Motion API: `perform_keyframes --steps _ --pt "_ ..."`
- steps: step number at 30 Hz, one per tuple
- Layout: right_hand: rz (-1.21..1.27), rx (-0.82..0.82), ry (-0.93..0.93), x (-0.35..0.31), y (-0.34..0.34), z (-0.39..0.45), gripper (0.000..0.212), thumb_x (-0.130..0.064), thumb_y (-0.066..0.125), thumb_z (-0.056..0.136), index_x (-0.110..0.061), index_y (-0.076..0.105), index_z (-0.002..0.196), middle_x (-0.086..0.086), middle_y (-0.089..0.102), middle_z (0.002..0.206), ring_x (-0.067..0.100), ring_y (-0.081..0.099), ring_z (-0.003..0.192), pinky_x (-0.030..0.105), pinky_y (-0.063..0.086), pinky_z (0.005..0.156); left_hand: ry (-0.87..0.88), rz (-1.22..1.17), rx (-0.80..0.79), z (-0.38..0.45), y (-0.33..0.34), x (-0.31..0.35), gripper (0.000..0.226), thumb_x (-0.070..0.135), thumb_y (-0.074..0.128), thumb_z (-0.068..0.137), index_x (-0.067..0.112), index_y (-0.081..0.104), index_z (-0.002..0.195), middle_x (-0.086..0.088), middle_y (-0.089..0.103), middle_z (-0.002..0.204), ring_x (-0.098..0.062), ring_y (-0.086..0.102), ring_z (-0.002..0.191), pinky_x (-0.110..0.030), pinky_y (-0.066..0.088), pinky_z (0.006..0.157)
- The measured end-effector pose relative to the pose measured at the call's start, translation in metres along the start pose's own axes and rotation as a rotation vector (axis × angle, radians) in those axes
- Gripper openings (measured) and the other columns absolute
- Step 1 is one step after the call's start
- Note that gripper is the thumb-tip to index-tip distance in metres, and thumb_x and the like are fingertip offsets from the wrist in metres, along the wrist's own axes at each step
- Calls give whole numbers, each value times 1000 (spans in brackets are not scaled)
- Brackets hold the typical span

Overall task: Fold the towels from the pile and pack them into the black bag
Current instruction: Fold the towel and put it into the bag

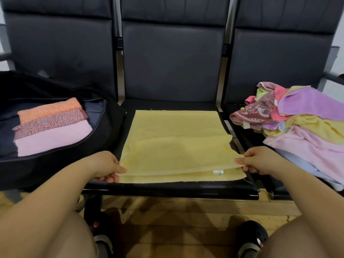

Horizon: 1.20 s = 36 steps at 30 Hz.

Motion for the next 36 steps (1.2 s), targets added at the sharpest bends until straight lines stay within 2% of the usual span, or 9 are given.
perform_keyframes --steps 6,9,12,16,20,26,31,34,36 --pt "-169 -71 120 7 12 -5 29 -29 75 81 -5 59 78 5 57 67 13 48 60 21 41 51 -25 77 60 -3 0 -1 35 26 70 86 -7 64 93 -7 63 56 -10 45 35 -15 31 35" --pt "-170 -51 171 11 15 -3 30 -27 76 81 -3 60 88 8 59 79 14 54 68 22 44 52 -51 152 75 -5 0 -1 37 34 67 87 1 61 72 0 56 43 -8 42 31 -15 33 35" --pt "-177 -52 203 13 18 -3 33 -29 77 79 0 62 86 9 58 72 15 52 60 23 43 50 -55 203 70 -5 1 0 44 38 63 90 7 55 60 3 49 38 -9 41 33 -17 35 40" --pt "-184 -81 215 12 20 -5 30 -28 72 83 -5 55 75 6 52 67 15 44 55 22 37 47 -100 77 50 -2 4 -6 33 30 50 97 3 55 80 -3 62 51 -13 53 39 -17 32 38" --pt "-60 -76 135 0 20 -7 22 -21 64 90 -7 52 77 9 58 75 15 56 60 23 46 50 -128 -90 26 -5 4 -9 30 29 43 100 1 52 94 -8 68 58 -13 57 41 -16 34 37" --pt "212 -111 56 -7 15 -17 17 -18 66 89 -3 59 93 10 66 66 14 61 51 22 50 47 59 -363 73 -11 -8 4 21 25 53 97 4 54 94 -6 66 54 -11 58 41 -18 39 35" --pt "558 -58 -8 -30 -14 -25 21 -17 63 90 -13 58 110 9 61 71 14 56 53 23 50 48 223 -648 189 -25 -38 23 27 20 57 95 20 48 120 -10 65 58 -12 56 42 -18 41 37" --pt "701 16 -151 -67 -48 -43 12 -22 65 87 -14 65 96 5 61 68 12 56 55 24 52 53 384 -875 240 -48 -71 52 19 22 52 97 24 57 114 -5 67 61 -7 58 45 -15 45 40" --pt "818 20 -267 -98 -74 -58 30 -31 77 69 -11 67 88 6 60 69 13 58 57 27 57 60 515 -1013 263 -71 -98 76 20 22 45 98 22 64 106 0 69 63 -3 62 49 -14 48 43"
Point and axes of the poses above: each hand's wrist, its own z-axis towards the middle knuckle, its own y-axis out of the palm, x = y × z, the point moved 8 cm from there along z, towards the middle knuckle
